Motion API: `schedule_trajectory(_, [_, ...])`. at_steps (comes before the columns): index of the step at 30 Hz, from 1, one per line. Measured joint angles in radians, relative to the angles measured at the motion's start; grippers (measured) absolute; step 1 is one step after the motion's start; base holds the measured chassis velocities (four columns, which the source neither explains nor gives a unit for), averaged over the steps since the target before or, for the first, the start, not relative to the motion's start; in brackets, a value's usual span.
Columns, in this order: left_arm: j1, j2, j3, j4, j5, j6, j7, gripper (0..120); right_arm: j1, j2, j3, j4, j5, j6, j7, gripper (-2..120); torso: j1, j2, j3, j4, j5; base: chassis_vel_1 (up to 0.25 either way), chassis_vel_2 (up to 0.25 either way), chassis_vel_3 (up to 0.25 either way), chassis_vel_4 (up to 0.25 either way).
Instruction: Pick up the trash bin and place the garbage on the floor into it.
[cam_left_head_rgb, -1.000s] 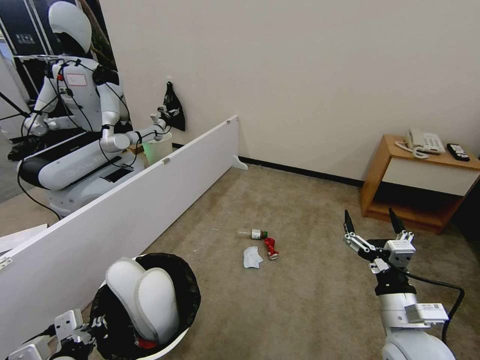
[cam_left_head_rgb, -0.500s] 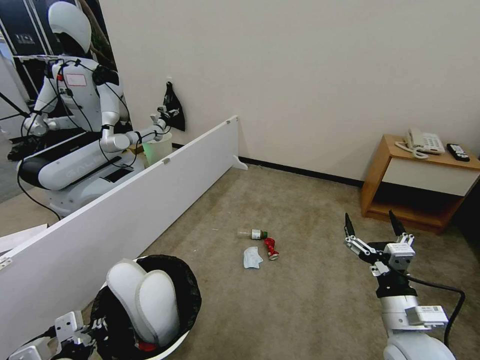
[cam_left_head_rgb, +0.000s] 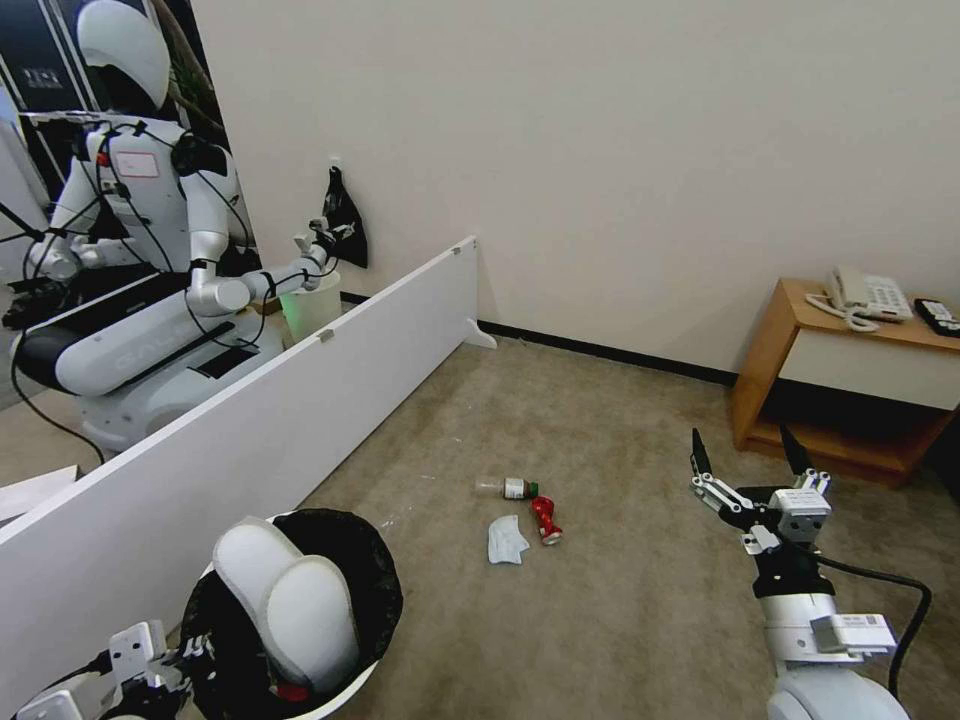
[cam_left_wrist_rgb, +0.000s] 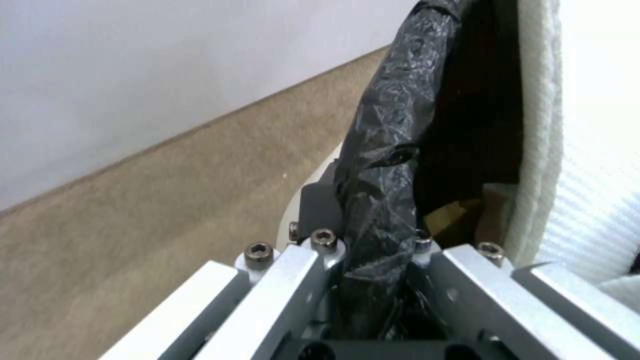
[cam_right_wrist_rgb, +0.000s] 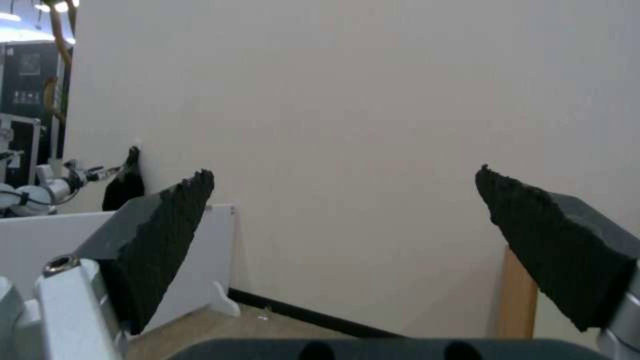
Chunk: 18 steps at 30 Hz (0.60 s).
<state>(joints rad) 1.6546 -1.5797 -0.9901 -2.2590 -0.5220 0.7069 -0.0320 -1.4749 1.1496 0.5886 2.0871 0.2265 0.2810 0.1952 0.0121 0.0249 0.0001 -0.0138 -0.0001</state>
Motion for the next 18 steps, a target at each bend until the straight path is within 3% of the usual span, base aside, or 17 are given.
schedule_trajectory(18, [-0.005,-0.006,0.002,0.009,0.002,0.0,0.001,2,0.002,-0.001,-0.002,-0.015,-0.008,0.012,-0.002,100,0.0,0.0,0.0,0.0001,0.0,-0.131,0.132,0.127,-0.131])
